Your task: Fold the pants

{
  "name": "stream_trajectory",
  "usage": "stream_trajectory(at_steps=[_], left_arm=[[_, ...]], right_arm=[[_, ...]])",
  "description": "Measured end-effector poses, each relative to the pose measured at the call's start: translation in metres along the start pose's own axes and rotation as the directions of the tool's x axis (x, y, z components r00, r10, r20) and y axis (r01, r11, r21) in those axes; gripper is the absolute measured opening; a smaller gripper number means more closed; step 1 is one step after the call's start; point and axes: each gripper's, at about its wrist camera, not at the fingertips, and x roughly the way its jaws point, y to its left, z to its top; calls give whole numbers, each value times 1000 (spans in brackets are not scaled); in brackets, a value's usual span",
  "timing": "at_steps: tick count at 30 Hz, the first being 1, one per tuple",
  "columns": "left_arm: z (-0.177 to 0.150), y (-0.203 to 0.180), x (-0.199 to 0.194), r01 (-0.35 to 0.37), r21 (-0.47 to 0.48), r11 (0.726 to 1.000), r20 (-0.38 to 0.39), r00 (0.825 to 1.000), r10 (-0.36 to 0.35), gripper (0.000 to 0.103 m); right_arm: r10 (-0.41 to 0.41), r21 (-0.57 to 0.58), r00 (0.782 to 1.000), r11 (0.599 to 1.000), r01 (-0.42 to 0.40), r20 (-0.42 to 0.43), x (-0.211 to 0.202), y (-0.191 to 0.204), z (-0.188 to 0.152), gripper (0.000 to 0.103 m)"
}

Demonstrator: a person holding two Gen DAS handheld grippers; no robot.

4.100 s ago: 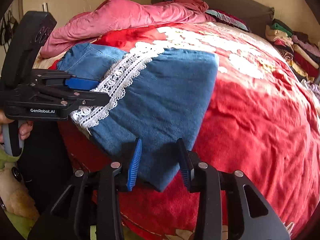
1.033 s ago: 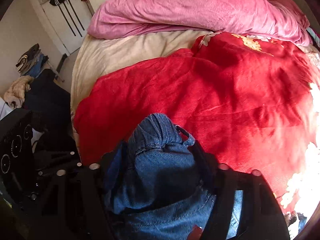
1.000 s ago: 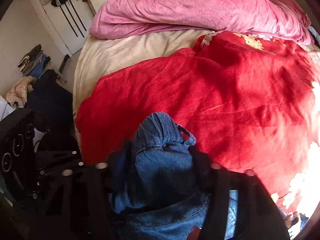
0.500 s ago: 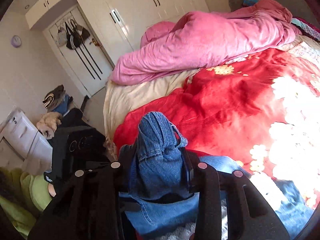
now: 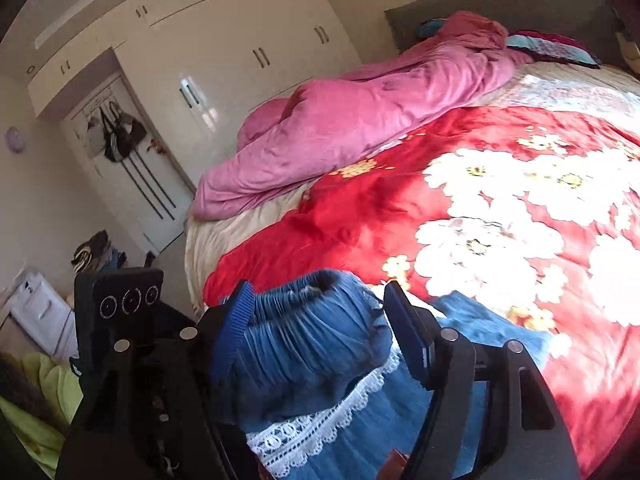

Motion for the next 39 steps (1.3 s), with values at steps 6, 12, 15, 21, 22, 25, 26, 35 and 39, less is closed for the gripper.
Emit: stream_trajectory(at_steps=[6, 12, 15, 21, 22, 25, 26, 35, 39], left_arm=[[-23, -22, 26, -51, 141, 989, -105, 992, 66, 65], [-29, -24, 33, -99, 163, 982, -118, 986, 119, 67], [-31, -21, 36, -93, 156, 983, -122, 986, 113, 67], [-27, -22, 30, -109, 166, 980, -97, 987, 127, 71], [-26, -23, 27, -117, 169, 979, -89, 987, 133, 73], [-23, -25, 14, -147, 171, 974, -56, 986, 159, 73], [-24, -24, 10, -151, 169, 974, -46, 986, 161, 73], [-12, -14, -9, -220, 151, 964, 3, 975, 222, 82], [-3, -8, -9, -232, 142, 962, 6, 972, 234, 82]], right_arm=[[-144, 90, 990, 986, 144, -2, -32, -20, -39, 67], [-278, 48, 952, 957, 286, -128, -9, -26, -64, 63], [-354, 44, 914, 928, 369, -197, 5, -41, -80, 64], [-360, 18, 925, 931, 364, -121, -12, -23, -78, 65], [-369, 6, 924, 929, 371, -99, -20, -16, -76, 65], [-391, -36, 919, 920, 390, -47, -38, 1, -76, 65], [-397, -49, 917, 917, 395, -35, -44, 7, -78, 66], [-383, -155, 924, 912, 379, 1, -73, 57, -107, 66], [-354, -237, 935, 910, 340, -18, -67, 80, -118, 66]])
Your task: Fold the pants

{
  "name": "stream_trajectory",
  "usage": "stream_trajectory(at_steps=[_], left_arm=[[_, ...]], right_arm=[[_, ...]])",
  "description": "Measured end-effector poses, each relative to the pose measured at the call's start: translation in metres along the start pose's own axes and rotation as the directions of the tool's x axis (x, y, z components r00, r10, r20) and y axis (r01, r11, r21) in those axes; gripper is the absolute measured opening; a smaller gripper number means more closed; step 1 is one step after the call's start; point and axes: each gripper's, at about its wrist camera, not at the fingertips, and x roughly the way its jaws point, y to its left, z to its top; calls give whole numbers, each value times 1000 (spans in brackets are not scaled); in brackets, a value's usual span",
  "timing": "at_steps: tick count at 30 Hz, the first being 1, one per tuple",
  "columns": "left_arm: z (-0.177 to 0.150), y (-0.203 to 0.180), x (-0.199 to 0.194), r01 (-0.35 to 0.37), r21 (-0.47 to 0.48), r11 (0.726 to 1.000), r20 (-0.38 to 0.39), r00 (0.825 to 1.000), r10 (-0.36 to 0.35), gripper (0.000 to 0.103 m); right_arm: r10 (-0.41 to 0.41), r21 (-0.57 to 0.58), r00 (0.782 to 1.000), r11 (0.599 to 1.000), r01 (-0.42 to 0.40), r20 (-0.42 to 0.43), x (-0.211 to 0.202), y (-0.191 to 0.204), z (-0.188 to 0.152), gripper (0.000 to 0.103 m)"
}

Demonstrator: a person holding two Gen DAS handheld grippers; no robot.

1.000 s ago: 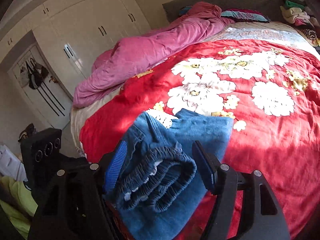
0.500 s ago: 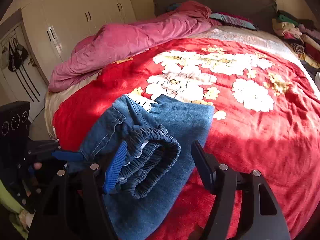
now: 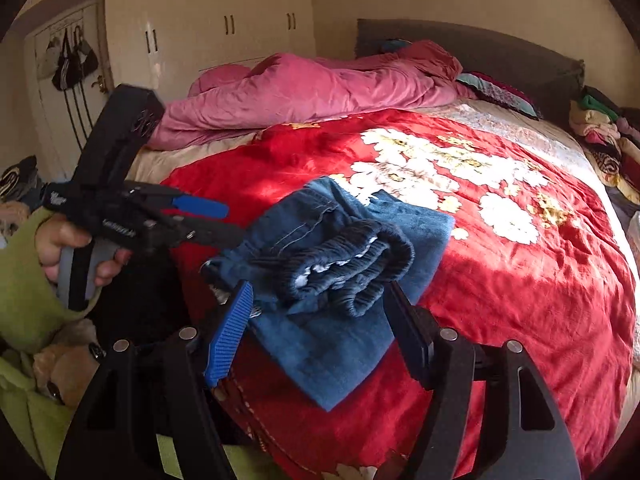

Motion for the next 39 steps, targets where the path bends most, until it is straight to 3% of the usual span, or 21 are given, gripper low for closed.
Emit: stream_trajectory(at_steps=[5, 7, 9, 13, 15, 20, 26, 28, 29, 30, 36, 39], left_arm=[[17, 22, 6, -34, -43, 999, -11, 999, 33, 80], [28, 30, 8, -29, -59, 998, -15, 999, 28, 62], [37, 30, 13, -13, -58, 998, -25, 1000, 12, 51], [52, 16, 28, 16, 8, 1000, -51, 999, -15, 45], [56, 11, 44, 22, 31, 999, -85, 996, -20, 45], [54, 25, 83, -6, 37, 999, -172, 985, 13, 45], [53, 43, 82, 17, -2, 1000, -164, 986, -17, 45], [53, 44, 82, 17, -3, 1000, -163, 986, -18, 45], [52, 44, 82, 17, -5, 1000, -163, 986, -18, 45], [52, 44, 82, 18, -7, 1000, -163, 986, -19, 45], [51, 46, 83, 31, -17, 999, -152, 988, -33, 45], [50, 47, 84, 32, -21, 999, -146, 989, -34, 45]], right_arm=[[63, -110, 997, 992, -68, -47, 14, 34, -3, 66], [85, -143, 995, 985, -92, -52, 20, 46, -3, 66], [99, -180, 994, 978, -107, -51, 26, 56, -2, 60], [80, -260, 994, 961, -98, -80, 44, 70, 3, 50], [52, -305, 995, 949, -77, -89, 54, 74, 6, 44], [40, -411, 993, 908, -84, -115, 75, 85, 14, 42], [4, -503, 992, 862, -69, -129, 106, 99, 18, 40], [3, -518, 989, 852, -78, -145, 115, 103, 15, 30], [19, -513, 987, 853, -101, -162, 118, 103, 14, 18], [32, -507, 985, 854, -116, -170, 119, 102, 13, 14], [118, -456, 973, 868, -198, -198, 100, 97, -4, 7], [98, -420, 972, 889, -182, -214, 113, 92, -16, 7]])
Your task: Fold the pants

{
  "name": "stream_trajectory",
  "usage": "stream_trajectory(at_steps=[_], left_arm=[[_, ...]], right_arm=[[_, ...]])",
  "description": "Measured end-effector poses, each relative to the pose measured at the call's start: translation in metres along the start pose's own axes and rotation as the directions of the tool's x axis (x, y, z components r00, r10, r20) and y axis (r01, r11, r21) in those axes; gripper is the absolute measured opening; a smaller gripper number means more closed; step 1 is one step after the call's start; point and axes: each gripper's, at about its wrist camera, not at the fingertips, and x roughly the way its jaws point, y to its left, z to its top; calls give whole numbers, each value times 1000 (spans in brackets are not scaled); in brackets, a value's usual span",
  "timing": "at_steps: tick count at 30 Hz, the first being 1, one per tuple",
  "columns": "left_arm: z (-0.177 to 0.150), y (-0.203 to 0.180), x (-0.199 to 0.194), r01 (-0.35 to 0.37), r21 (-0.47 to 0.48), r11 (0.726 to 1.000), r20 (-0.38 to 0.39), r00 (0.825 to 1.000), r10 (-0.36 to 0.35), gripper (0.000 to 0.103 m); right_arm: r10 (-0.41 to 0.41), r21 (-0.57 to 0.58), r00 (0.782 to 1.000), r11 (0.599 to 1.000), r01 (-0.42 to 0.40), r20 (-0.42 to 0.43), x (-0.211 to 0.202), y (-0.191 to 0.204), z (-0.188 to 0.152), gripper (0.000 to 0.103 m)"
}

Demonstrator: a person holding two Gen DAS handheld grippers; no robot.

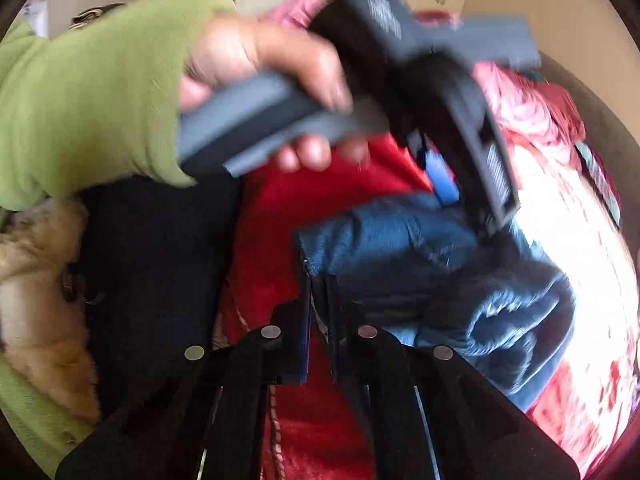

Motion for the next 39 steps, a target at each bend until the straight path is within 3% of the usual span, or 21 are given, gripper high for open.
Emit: stream_trajectory(at_steps=[3, 15, 20, 31, 34, 36, 39], left_arm=[[-1, -1, -1, -4, 2, 1000, 7, 1000, 4, 45], [-6, -11, -10, -37, 19, 999, 36, 999, 36, 48], [-8, -12, -14, -41, 12, 999, 44, 998, 40, 50], [-14, -21, -35, -58, 28, 998, 90, 994, 55, 56], [-17, -22, -45, -73, 32, 997, 114, 991, 69, 58], [-19, -22, -50, -95, 30, 995, 131, 987, 91, 60], [-26, -22, -54, -125, 32, 992, 143, 983, 119, 61]], right_arm=[[26, 80, 999, 996, -29, 30, -2, -8, -2, 7], [-14, 179, 992, 984, -8, 123, -50, -14, 2, 10], [-40, 221, 987, 975, 4, 155, -72, -23, -1, 18], [-104, 276, 981, 959, 56, 162, -93, -41, -13, 24], [-122, 314, 977, 948, 62, 175, -97, -43, -17, 31], [-138, 353, 974, 933, 67, 179, -101, -51, -19, 42], [-180, 418, 968, 904, 91, 178, -103, -65, -22, 44]])
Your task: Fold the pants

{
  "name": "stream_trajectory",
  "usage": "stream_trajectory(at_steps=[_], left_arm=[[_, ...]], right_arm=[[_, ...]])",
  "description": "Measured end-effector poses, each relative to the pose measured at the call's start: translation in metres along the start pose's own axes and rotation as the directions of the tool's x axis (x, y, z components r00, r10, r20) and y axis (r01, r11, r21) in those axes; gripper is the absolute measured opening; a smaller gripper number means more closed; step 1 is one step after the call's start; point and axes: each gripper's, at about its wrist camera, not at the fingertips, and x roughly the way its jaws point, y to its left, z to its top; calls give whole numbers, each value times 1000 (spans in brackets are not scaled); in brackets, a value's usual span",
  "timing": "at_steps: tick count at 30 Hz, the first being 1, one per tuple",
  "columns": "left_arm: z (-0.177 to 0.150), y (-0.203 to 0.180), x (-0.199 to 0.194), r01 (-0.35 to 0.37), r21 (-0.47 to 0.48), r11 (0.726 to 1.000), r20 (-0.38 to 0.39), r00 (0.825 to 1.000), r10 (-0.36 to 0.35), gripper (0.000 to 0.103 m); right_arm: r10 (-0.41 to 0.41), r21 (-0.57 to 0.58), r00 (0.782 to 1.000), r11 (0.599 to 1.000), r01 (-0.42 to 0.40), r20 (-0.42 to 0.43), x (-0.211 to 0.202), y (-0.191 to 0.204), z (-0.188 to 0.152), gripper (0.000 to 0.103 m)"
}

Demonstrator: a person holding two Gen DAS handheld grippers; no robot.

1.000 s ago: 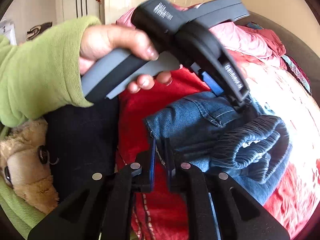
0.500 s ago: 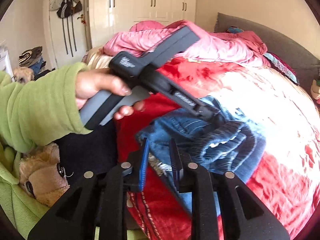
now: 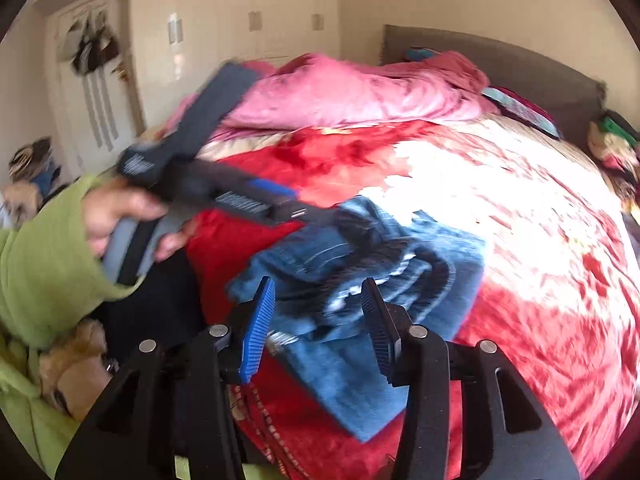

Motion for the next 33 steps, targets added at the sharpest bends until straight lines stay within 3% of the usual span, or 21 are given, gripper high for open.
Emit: stream_trajectory(at_steps=[5, 11, 13, 15, 20, 22, 24, 33], left_arm=[[-17, -9, 6, -43, 49, 998, -24, 999, 44, 62], [-33, -11, 19, -50, 62, 997, -64, 997, 54, 64], [-33, -10, 20, -50, 58, 997, -67, 996, 53, 66], [-34, -11, 21, -52, 59, 997, -67, 996, 56, 66], [-32, -12, 14, -54, 57, 997, -54, 997, 57, 66], [-31, -13, 9, -50, 56, 997, -46, 998, 53, 66], [-30, -16, 5, -46, 59, 997, -37, 998, 49, 67], [-24, -28, -14, -51, 79, 996, 13, 999, 50, 77]], right_arm=[[-28, 83, 1000, 996, 28, 0, 19, -20, 10, 45], [-74, 187, 983, 977, 106, -167, 70, -49, 8, 45], [-42, 266, 981, 959, 93, -191, 80, -64, 2, 46], [-4, 341, 983, 938, 68, -185, 84, -75, -3, 47], [-4, 338, 992, 940, 47, -127, 68, -67, -1, 51], [-27, 328, 995, 943, 56, -92, 54, -65, 2, 53], [-52, 321, 997, 945, 70, -65, 40, -64, 6, 63], [-150, 294, 989, 944, 147, -13, 3, -66, 8, 66]])
